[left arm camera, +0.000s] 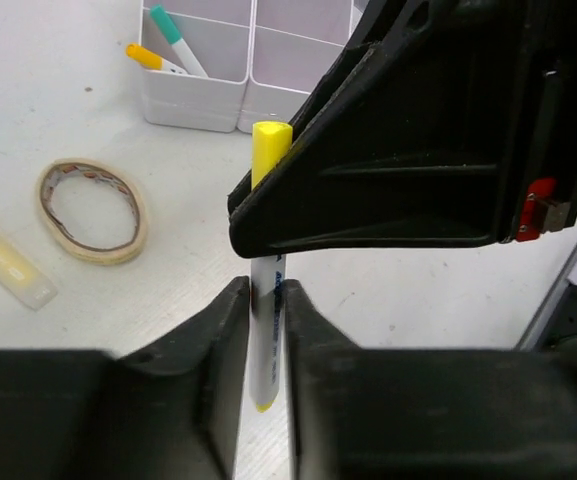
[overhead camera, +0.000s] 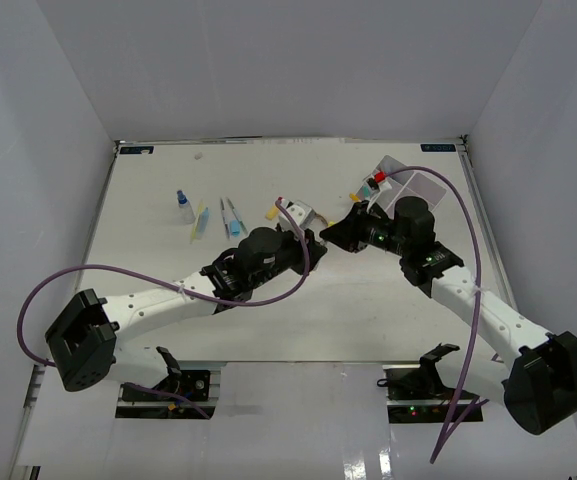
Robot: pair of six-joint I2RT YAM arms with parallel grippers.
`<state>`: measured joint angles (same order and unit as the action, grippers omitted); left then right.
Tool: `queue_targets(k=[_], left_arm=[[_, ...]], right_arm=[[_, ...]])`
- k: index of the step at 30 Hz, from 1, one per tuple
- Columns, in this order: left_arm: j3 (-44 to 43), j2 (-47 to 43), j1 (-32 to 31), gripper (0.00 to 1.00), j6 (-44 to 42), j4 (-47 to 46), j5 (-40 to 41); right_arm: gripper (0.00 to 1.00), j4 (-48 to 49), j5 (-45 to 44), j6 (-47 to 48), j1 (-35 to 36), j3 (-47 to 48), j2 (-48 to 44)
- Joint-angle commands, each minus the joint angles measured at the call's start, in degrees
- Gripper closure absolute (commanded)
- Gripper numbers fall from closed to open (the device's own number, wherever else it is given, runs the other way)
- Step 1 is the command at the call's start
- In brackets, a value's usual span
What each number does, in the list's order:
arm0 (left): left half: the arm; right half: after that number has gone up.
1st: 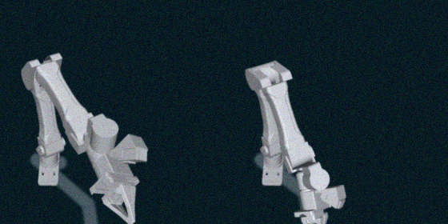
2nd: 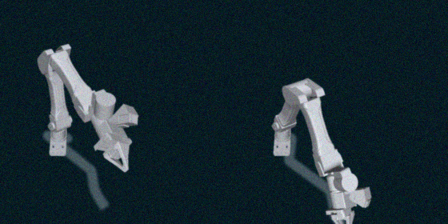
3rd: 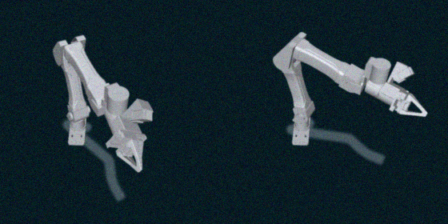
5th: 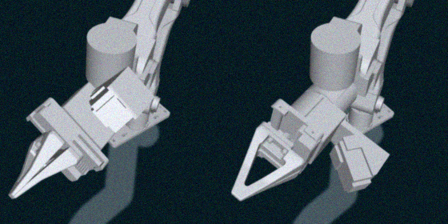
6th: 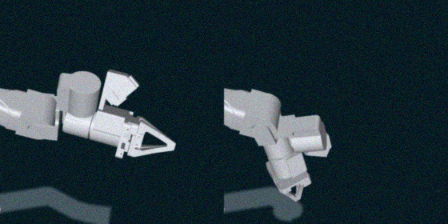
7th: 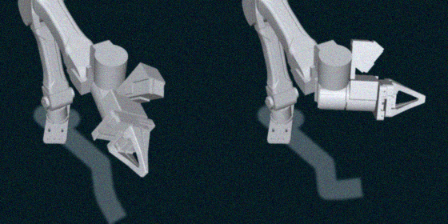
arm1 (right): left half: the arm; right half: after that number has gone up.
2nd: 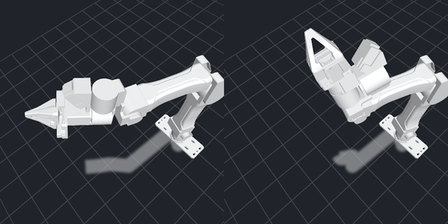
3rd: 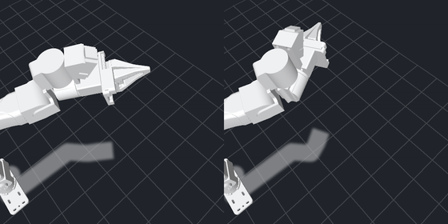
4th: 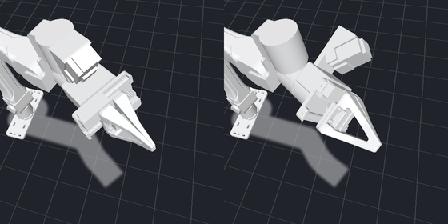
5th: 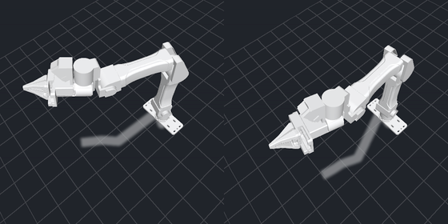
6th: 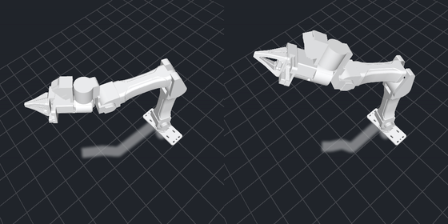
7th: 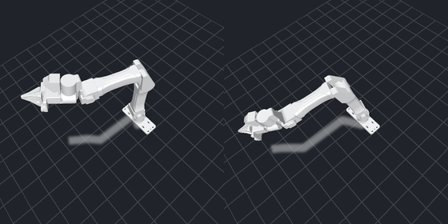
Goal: Sort the stationery into containers
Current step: Place the pen in the storage box.
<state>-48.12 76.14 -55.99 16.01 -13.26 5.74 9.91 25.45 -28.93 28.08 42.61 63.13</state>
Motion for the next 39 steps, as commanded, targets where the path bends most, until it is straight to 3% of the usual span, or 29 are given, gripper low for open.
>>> queue_targets(k=[1, 3, 4, 6, 7, 12, 15, 19, 29, 35, 36, 39], left_arm=[[-0.84, -1.43, 0.52, 0.63, 1.12, 1.12, 2.61], [-0.92, -1.52, 2.1, 0.45, 2.44, 2.87, 2.7], [-0.84, -1.61, 2.72, 0.29, 2.97, 3.58, 2.61], [-0.57, -2.04, 5.43, 0.15, 5.07, 5.87, 2.17], [-0.49, -2.39, 6.58, 0.03, 5.78, 7.0, 1.91], [-1.97, -4.33, 17.82, 0.02, 8.25, 17.72, -3.44], [-6.44, -4.6, 24.22, 0.02, 6.67, 25.89, -5.46], [-11.28, -2.4, 31.02, 0.02, 3.95, 33.99, -11.27], [-5.76, -0.38, 34.89, 0.02, 3.94, 32.15, -9.35], [-4.97, -0.29, 35.07, 0.02, 4.73, 31.89, -10.4], [-4.88, -0.12, 35.07, 0.02, 4.82, 31.89, -10.57], [-4.88, 0.68, 35.07, 0.02, 5.26, 31.89, -11.36]], right_arm=[[0.92, 0.99, -3.12, 2.29, -0.3, 2.48, 0.67], [0.92, 0.11, -6.18, 4.3, -0.3, 2.65, 1.2], [0.92, -0.15, -7.42, 5.28, -0.39, 3.09, 1.46], [0.92, -1.81, -14.33, 8.43, -0.48, 4.14, 2.08], [0.92, -1.83, -16.9, 9.93, -0.56, 4.58, 2.26], [0.92, -0.86, -41.21, 20.38, -1.18, 8.45, 5.59], [0.92, 3.96, -47.93, 26.54, -2.58, 9.77, 9.02], [0.92, 10.73, -49.71, 30.49, -4.87, 11.26, 13.58], [0.91, 18.91, -51.38, 34.29, -6.54, 13.02, 23.96], [0.7, 18.83, -51.21, 31.48, -6.72, 13.03, 28.27], [0.61, 18.13, -51.12, 31.04, -6.72, 12.85, 28.1], [0.46, 16.81, -51.29, 29.98, -6.72, 12.32, 25.91]])
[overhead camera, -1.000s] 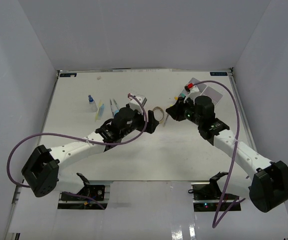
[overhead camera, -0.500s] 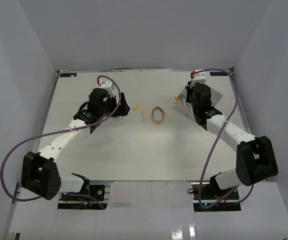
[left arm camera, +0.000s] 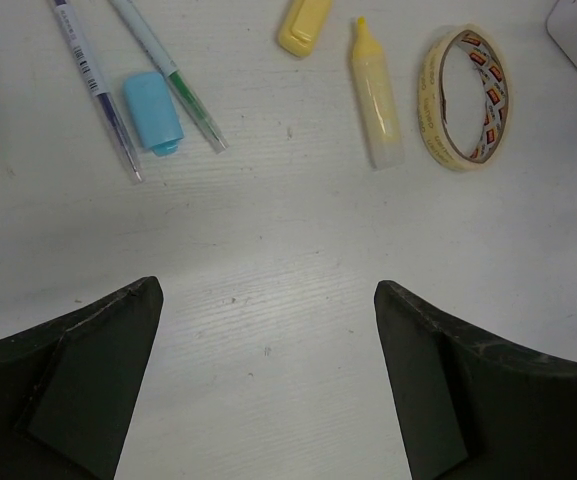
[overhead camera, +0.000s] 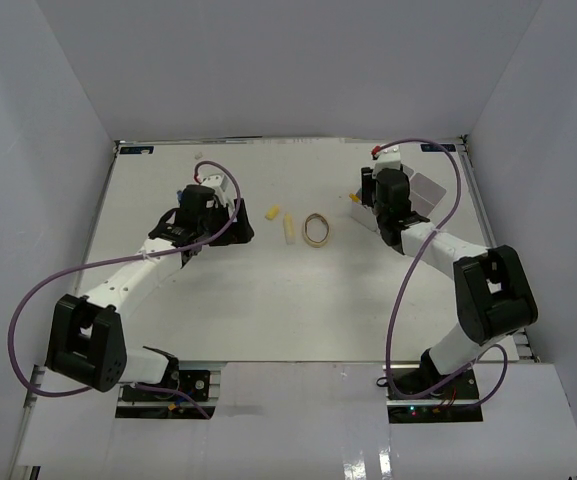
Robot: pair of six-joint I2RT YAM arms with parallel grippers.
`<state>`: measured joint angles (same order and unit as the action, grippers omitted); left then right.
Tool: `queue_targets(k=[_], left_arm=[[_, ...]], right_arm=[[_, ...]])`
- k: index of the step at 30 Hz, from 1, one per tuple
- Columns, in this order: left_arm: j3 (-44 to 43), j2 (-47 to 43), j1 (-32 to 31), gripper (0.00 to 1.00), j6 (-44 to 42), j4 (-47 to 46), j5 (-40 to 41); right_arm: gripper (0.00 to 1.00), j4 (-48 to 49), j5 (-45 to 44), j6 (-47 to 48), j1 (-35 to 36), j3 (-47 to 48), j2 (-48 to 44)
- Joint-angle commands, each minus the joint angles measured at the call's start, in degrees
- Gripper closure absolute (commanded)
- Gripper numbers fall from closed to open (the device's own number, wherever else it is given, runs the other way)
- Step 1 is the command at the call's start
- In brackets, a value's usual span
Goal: Sort the stationery into containers
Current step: Place the pen in the storage box.
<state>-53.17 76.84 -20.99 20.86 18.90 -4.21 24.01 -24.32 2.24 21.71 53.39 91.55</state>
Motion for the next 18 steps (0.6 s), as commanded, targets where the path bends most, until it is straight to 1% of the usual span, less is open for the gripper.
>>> queue_targets(k=[1, 2, 4, 6, 7, 11, 12, 13, 15, 16, 18], left_arm=[[0.17, 0.41, 0.08, 0.02, 1.02, -0.26, -1.68], [0.17, 0.77, 0.08, 0.02, 1.46, -0.35, -2.12], [-0.18, 1.64, -0.01, 0.02, 2.77, -0.18, -3.87], [-1.14, 3.14, -1.59, 0.02, 5.85, 0.44, -3.79], [-1.76, 3.75, -2.55, 0.02, 6.55, 0.79, -2.83], [-6.06, 7.53, -10.97, 0.02, 11.29, 4.03, 5.42], [-7.2, 9.8, -11.96, 0.02, 12.18, 4.39, 5.87], [-8.34, 11.04, -12.75, 0.02, 12.97, 4.66, 6.23], [-12.03, 14.72, -15.03, 0.02, 14.81, 5.36, 8.42], [-13.35, 15.87, -15.65, 0.02, 15.17, 5.71, 9.3], [-17.66, 19.64, -17.67, 0.02, 16.22, 6.15, 12.28]], right_arm=[[0.41, 0.88, -1.44, -1.62, -0.36, 1.55, -4.25], [0.31, 0.17, -0.57, -1.8, -0.36, 1.37, -5.32], [0.25, -3.42, 0.49, -1.8, -0.36, 1.37, -8.64], [0.19, -6.42, 1.2, -4.43, -0.36, 1.11, -13.21], [0.17, -7.82, 1.46, -5.05, -0.36, 0.67, -14.98], [0.07, -14.93, 3.74, -8.56, -0.36, -3.45, -25.69], [0.02, -16.26, 4.71, -10.66, -0.36, -5.55, -27.89], [0.01, -17.41, 5.59, -11.72, -0.36, -6.7, -32.61], [0.05, -19.61, 8.84, -14.53, -0.36, -10.64, -37.21], [0.05, -19.79, 9.8, -15.33, -0.36, -12.15, -41.49], [0.06, -19.97, 11.91, -16.56, -0.36, -15.05, -45.21]])
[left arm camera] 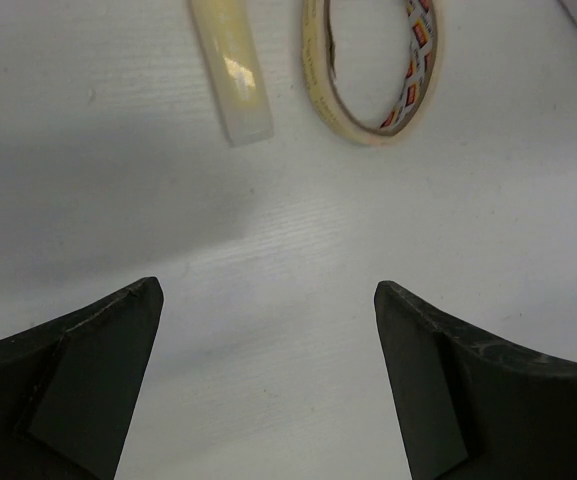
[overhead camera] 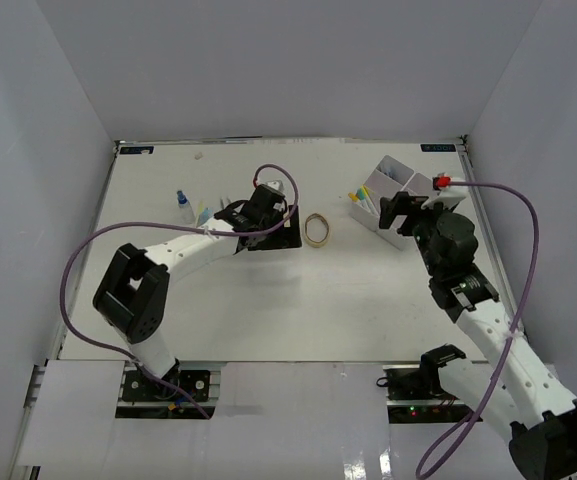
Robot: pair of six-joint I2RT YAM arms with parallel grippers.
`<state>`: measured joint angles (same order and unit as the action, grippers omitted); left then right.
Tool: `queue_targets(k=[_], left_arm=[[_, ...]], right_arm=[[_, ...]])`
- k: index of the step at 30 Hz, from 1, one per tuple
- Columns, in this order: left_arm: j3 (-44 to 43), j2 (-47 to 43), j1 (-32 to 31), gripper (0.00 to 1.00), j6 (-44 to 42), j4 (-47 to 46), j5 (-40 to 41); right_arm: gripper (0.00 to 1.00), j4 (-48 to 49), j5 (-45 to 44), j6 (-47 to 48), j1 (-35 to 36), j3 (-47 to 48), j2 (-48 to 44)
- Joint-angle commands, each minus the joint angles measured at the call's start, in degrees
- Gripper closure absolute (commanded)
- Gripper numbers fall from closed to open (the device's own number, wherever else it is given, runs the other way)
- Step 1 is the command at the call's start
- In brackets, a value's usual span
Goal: Sort the stationery into containers
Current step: Place the pen in the storage box, then pick up the stationery from the center of the board.
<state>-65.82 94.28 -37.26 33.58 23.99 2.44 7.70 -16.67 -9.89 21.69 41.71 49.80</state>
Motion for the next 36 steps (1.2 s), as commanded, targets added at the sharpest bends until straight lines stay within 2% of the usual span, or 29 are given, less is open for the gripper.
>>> queue_targets(k=[1, 7, 11, 16, 30, 36], left_arm=[[-6.41, 3.62, -2.55, 0.02, 3.77, 1.5, 6.61], [-20.56, 15.82, -5.02, 0.04, 3.16, 5.62, 13.29], [-28.12, 21.99, -5.72, 0.2, 0.17, 7.56, 17.59], [-34.63, 27.44, -6.42, 0.31, -3.35, 9.06, 20.06], [-37.71, 33.78, -6.95, 0.55, -2.73, 8.97, 15.05], [-37.54, 32.55, -7.92, 0.74, -4.14, 8.62, 15.75]], right_arm=[[0.06, -3.57, 4.88, -4.87, -0.34, -5.74, -6.27], [0.06, -5.5, 7.52, -5.49, -0.34, -10.68, -12.53], [0.06, -5.33, 10.77, -6.89, -0.34, -13.67, -14.9], [0.06, -5.42, 11.31, -7.25, -0.34, -15.08, -16.05], [0.05, -6.21, 12.8, -8.04, -0.34, -16.31, -17.37], [0.05, -7.09, 14.29, -7.34, -0.34, -15.26, -17.37]])
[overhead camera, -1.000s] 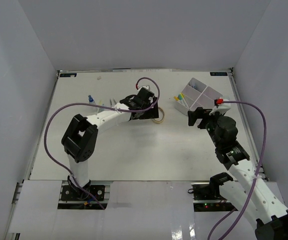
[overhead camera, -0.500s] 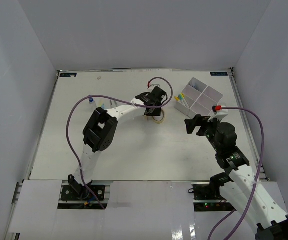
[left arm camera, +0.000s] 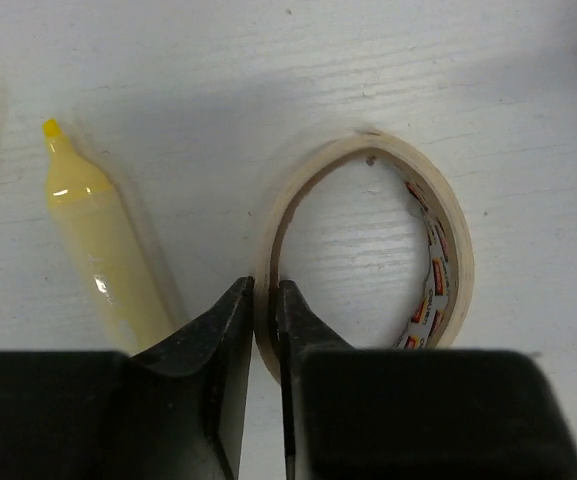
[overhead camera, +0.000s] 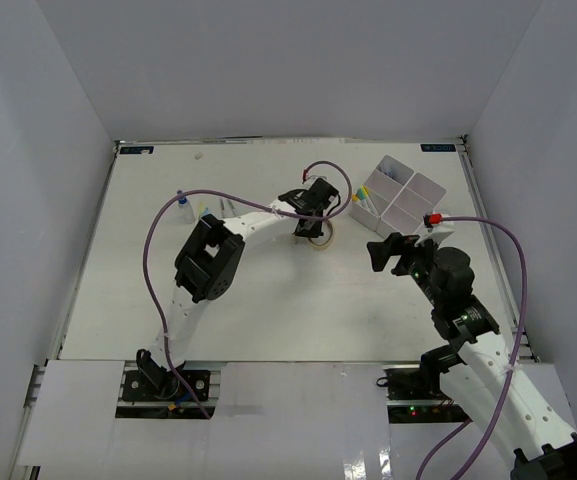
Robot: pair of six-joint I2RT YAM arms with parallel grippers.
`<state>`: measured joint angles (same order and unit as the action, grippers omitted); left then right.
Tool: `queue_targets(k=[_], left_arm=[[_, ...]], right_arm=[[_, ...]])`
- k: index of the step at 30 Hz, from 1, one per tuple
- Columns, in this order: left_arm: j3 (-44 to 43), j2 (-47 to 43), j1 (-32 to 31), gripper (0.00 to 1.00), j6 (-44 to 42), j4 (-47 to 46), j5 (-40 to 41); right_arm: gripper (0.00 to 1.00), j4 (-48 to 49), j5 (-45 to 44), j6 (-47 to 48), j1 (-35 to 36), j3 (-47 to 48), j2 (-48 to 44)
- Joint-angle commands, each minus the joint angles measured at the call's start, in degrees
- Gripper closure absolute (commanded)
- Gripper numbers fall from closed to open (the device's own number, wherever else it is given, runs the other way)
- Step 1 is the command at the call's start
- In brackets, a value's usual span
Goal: Sort the stationery into containers
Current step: Pick up the stationery from the center of the board.
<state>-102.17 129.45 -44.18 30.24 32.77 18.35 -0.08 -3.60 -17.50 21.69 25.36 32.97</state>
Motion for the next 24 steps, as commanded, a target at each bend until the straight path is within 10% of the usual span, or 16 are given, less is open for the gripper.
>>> queue_targets(k=[1, 16, 24], left_arm=[[-0.75, -3.4, -1.25, 0.76, -1.58, -0.43, 0.11], [36.57, -38.29, -8.11, 0.85, -19.15, -30.03, -3.58], [42.75, -45.42, -11.27, 0.85, -29.35, -40.94, -5.25]], right_arm=[[0.04, 0.17, 1.57, 0.36, -0.34, 1.44, -0.45], [0.0, -12.58, 20.27, 1.68, -0.34, 19.27, 10.79], [0.08, -15.13, 28.19, 1.15, -0.34, 26.66, 20.81]])
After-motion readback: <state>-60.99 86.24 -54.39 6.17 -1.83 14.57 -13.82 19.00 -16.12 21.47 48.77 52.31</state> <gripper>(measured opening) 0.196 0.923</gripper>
